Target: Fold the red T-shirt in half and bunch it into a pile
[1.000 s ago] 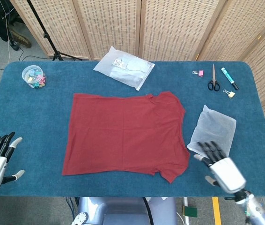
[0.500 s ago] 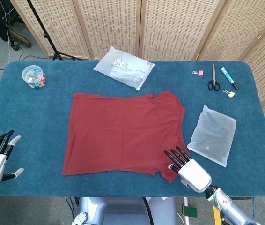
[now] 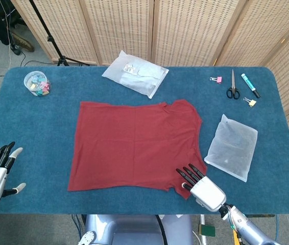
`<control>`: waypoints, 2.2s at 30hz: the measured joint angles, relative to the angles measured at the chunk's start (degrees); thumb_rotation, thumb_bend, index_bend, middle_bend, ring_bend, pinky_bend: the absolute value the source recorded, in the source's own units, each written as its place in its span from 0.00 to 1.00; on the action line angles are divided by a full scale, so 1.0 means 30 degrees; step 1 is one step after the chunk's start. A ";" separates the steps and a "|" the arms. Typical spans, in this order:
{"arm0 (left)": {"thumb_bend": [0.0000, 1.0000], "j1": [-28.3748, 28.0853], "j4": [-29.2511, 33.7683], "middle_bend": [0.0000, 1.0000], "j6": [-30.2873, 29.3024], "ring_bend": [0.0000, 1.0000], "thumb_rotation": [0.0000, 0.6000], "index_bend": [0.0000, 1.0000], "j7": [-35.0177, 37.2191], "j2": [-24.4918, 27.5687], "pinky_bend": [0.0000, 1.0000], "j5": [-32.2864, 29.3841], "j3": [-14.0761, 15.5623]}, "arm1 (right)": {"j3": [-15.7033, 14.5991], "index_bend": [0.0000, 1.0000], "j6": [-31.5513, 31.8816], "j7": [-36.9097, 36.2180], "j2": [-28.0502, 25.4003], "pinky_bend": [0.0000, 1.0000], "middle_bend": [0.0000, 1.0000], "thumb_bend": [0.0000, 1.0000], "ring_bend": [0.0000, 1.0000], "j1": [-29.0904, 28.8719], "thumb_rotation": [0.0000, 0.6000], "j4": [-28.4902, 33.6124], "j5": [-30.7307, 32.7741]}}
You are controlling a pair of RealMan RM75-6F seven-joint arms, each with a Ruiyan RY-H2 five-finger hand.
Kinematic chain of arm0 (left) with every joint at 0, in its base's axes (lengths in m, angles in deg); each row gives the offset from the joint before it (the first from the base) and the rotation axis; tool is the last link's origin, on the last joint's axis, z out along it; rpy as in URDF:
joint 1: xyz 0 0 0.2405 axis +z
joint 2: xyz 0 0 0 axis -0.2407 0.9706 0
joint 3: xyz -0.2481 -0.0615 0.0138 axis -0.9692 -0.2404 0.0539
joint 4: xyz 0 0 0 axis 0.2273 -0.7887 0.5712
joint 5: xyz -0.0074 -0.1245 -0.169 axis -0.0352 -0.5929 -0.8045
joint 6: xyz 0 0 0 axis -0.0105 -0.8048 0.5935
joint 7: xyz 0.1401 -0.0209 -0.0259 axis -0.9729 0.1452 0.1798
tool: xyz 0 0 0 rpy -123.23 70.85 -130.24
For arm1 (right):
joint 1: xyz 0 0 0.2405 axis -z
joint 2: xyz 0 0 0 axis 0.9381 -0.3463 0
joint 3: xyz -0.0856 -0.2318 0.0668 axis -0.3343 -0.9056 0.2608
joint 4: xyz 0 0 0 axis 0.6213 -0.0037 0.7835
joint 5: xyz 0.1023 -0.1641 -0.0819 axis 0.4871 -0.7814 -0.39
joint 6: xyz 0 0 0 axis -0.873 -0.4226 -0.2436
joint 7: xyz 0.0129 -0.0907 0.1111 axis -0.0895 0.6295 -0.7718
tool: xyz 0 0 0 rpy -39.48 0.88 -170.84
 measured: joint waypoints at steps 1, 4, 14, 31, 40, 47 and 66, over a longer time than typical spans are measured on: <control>0.00 -0.0001 0.0004 0.00 0.0013 0.00 1.00 0.00 -0.0009 0.0003 0.00 -0.0002 0.0013 | -0.0044 0.37 -0.0069 0.0104 0.0124 0.00 0.00 0.00 0.00 -0.0029 1.00 0.0005 -0.0013; 0.00 0.0001 0.0026 0.00 0.0009 0.00 1.00 0.00 0.0008 0.0027 0.00 -0.0031 0.0007 | -0.0116 0.37 -0.0256 0.0431 0.0515 0.00 0.00 0.00 0.00 -0.0086 1.00 -0.0036 0.0054; 0.00 -0.0010 0.0036 0.00 0.0036 0.00 1.00 0.00 0.0156 0.0110 0.00 -0.0100 -0.0003 | -0.0127 0.37 -0.0548 0.1208 0.1427 0.00 0.00 0.00 0.00 -0.0292 1.00 -0.0199 0.0475; 0.00 -0.0059 0.0037 0.00 0.0139 0.00 1.00 0.00 0.0091 0.0097 0.00 -0.0192 -0.0001 | 0.0221 0.41 -0.0276 0.2014 0.2380 0.00 0.00 0.18 0.00 -0.0434 1.00 -0.0595 0.1336; 0.00 -0.0061 0.0044 0.00 0.0144 0.00 1.00 0.00 0.0136 0.0110 0.00 -0.0245 -0.0013 | 0.0224 0.44 -0.0062 0.1973 0.2619 0.00 0.00 0.49 0.00 -0.0493 1.00 -0.0797 0.1506; 0.00 -0.0065 0.0050 0.00 0.0158 0.00 1.00 0.00 0.0099 0.0110 0.00 -0.0243 0.0003 | 0.0079 0.50 0.0094 0.1982 0.2620 0.00 0.00 0.52 0.00 -0.0471 1.00 -0.0943 0.1557; 0.00 -0.0129 -0.0452 0.00 0.0257 0.00 1.00 0.00 -0.0026 -0.0202 0.00 0.0045 0.0158 | -0.0075 0.61 0.1046 0.0142 0.2758 0.00 0.02 0.65 0.00 -0.0676 1.00 -0.1688 0.1298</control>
